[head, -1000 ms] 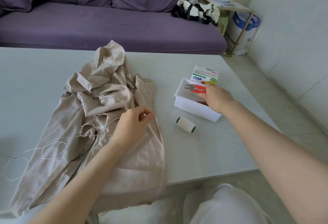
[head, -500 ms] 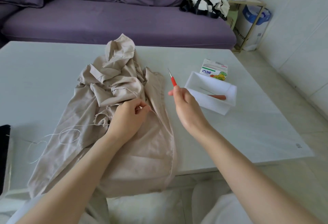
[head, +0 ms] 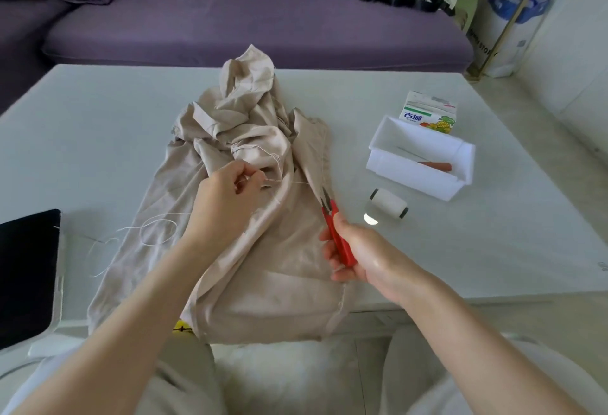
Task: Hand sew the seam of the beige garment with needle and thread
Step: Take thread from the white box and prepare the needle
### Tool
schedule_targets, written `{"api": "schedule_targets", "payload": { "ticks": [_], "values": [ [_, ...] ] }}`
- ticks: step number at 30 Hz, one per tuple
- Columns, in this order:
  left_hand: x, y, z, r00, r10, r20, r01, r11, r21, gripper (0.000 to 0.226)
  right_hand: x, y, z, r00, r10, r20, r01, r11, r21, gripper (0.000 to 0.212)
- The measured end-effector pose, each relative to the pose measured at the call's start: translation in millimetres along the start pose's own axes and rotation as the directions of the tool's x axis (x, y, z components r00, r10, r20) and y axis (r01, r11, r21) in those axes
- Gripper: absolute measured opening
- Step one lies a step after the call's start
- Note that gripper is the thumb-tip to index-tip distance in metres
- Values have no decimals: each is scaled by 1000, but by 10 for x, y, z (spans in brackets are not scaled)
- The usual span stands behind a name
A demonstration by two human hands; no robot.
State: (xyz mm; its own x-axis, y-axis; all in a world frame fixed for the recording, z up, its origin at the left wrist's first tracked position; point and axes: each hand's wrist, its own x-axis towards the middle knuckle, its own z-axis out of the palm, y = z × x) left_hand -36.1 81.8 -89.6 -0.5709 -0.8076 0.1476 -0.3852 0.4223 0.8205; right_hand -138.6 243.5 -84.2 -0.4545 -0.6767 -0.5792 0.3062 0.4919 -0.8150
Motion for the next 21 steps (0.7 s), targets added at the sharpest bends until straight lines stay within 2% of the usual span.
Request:
{"api": "schedule_targets", "payload": {
  "ticks": [4,11,21],
  "values": [
    [-27,-31,-26,1000,-3,21,3,1000,18,14,47,63,38,1000,-5,5,5,997,-79,38],
    [-90,11,-52,998,55,37,-57,997,60,16,118,43,117,999,-16,43,16,1000,18,38],
    [-115,24,-97,998,43,44,-46,995,84,15,120,36,145,994,-33,102,34,999,-7,39]
  ]
}}
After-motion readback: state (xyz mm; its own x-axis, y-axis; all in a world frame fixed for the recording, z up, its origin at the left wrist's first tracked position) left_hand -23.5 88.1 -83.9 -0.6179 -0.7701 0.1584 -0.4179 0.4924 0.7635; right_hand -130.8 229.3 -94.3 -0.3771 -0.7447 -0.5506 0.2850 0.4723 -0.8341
